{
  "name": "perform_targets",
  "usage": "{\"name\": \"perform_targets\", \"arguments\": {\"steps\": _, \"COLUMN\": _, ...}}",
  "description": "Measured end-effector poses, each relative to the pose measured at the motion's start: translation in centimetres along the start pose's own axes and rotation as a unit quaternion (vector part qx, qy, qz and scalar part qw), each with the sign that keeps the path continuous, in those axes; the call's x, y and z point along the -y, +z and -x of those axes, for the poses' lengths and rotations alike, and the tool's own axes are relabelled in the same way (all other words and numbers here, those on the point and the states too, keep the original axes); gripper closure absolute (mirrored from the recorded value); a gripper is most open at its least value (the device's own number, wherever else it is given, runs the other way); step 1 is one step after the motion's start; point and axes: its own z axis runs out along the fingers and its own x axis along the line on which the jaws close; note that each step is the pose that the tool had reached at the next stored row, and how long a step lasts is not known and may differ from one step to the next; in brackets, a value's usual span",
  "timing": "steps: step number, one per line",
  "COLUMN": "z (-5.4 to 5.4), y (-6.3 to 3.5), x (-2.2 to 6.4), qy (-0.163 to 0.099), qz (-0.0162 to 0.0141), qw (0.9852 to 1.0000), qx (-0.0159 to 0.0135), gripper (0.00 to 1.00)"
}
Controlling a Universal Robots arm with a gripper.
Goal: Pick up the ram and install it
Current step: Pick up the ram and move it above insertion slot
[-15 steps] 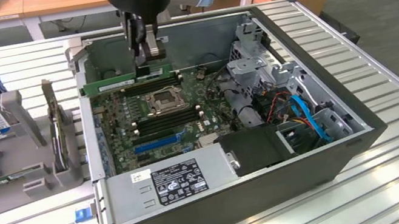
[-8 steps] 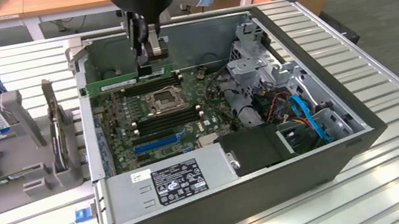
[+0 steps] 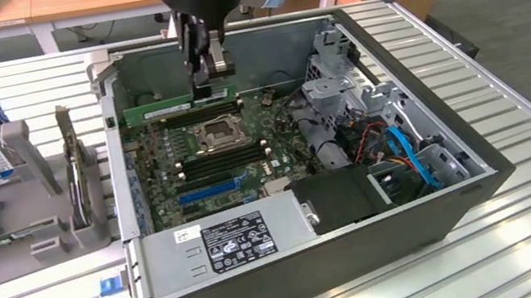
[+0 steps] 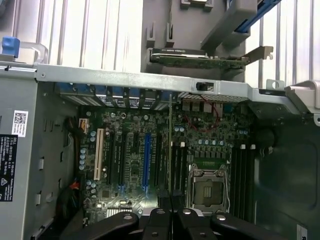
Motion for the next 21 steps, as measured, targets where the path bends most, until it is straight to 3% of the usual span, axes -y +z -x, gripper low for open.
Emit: {"name": "perform_targets", "arguments": {"steps": 21, "z": -0.2, "y": -0.23, "x": 4.32, "qy": 0.004, "qz": -0.0005, "qw": 1.0000, "qx": 0.0003, "gripper": 0.88}}
